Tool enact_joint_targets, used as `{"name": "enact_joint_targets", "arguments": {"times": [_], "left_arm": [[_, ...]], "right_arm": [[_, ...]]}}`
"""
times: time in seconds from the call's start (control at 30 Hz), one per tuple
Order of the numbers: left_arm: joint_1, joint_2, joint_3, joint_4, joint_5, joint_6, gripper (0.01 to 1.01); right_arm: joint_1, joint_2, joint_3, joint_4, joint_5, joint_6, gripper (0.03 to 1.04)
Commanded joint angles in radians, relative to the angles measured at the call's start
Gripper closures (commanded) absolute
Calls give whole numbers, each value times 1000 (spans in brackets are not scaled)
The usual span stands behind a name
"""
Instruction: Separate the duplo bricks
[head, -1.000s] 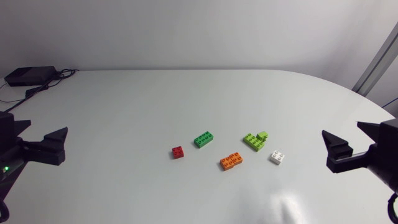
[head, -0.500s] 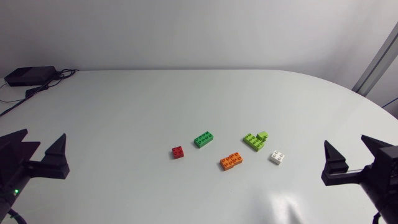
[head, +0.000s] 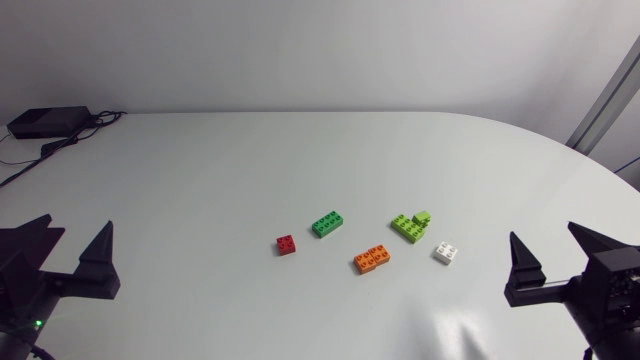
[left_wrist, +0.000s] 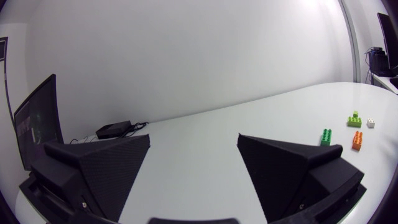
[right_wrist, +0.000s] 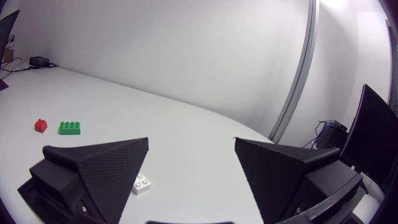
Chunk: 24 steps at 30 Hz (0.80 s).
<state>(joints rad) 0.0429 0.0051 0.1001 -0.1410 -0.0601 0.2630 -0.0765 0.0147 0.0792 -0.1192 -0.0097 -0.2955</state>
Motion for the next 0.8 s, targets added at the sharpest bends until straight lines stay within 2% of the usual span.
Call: {"name": "enact_joint_targets", "arguments": {"times": [0.0,0.23,0.37,0.77], "left_arm": [[-12,-19,-37,35,-1,-33,43],[0,-20,-68,86,-3,-33,43],[38,-20,-100,155,-3,-31,43],[43,-19,-102,150,-1,-73,43]], "right_arm": [[12,-19,-38,15,10,-2,62],[17,-16,-48,53,14,-7,62],[26,-19,-52,59,4,-5,62],[32,-19,-67,102,-3,-5,62]]}}
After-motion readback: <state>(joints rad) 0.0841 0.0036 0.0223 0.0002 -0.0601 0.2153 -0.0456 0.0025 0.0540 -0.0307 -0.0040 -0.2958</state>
